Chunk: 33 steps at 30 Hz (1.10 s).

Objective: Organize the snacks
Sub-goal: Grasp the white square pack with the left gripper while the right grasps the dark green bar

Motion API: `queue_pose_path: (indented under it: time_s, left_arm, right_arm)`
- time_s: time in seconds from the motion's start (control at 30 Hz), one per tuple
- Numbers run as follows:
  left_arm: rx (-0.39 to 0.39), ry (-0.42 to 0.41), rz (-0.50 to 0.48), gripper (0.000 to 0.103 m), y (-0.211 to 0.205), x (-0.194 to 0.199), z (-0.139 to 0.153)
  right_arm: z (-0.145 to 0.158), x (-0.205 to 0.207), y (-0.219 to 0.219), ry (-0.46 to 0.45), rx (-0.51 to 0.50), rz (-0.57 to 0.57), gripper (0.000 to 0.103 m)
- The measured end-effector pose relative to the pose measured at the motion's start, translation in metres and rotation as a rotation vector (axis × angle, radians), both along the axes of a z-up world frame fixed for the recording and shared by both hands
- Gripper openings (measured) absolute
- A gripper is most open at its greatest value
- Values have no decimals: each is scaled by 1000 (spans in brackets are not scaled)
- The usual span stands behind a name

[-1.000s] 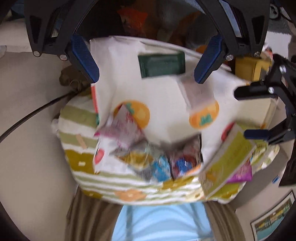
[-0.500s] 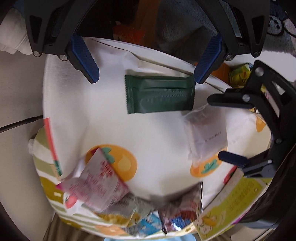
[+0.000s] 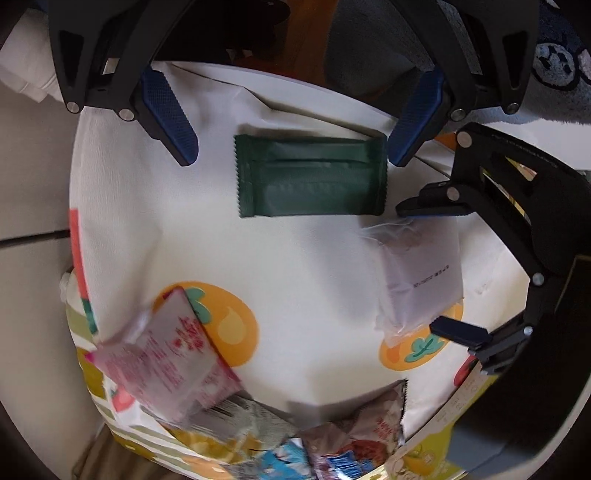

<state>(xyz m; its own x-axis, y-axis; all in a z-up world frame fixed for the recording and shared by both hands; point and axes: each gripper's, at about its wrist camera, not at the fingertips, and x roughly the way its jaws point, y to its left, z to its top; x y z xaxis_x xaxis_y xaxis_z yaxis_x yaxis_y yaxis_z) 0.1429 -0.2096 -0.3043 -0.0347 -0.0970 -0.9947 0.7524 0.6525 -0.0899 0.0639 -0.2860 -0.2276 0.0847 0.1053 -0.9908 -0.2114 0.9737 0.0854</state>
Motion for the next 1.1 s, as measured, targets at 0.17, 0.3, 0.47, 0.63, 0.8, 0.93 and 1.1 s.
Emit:
queue_pose_path:
  time_s: [0.17, 0.3, 0.47, 0.63, 0.8, 0.93, 1.1]
  left_arm:
    - [-40, -6, -21, 102, 0, 5, 0]
    - [-67, -30, -51, 96, -1, 14, 3]
    - [-107, -18, -28, 81, 9, 24, 11]
    - [-116, -28, 3, 76, 27, 38, 18]
    - [-109, -33, 60, 75, 39, 45, 20]
    - [-115, -30, 118, 75, 53, 50, 21]
    - [-125, -27, 167, 74, 63, 46, 22]
  right_arm:
    - [-16, 6, 9, 63, -14, 24, 102]
    - [-28, 13, 7, 116, -20, 13, 102]
    - [-32, 18, 10, 113, -38, 8, 102]
    - [-37, 24, 24, 108, -67, 17, 102]
    - [-39, 25, 26, 82, -75, -13, 100]
    - [-36, 30, 35, 41, -67, -61, 90]
    - [-27, 27, 26, -25, -54, -109, 67]
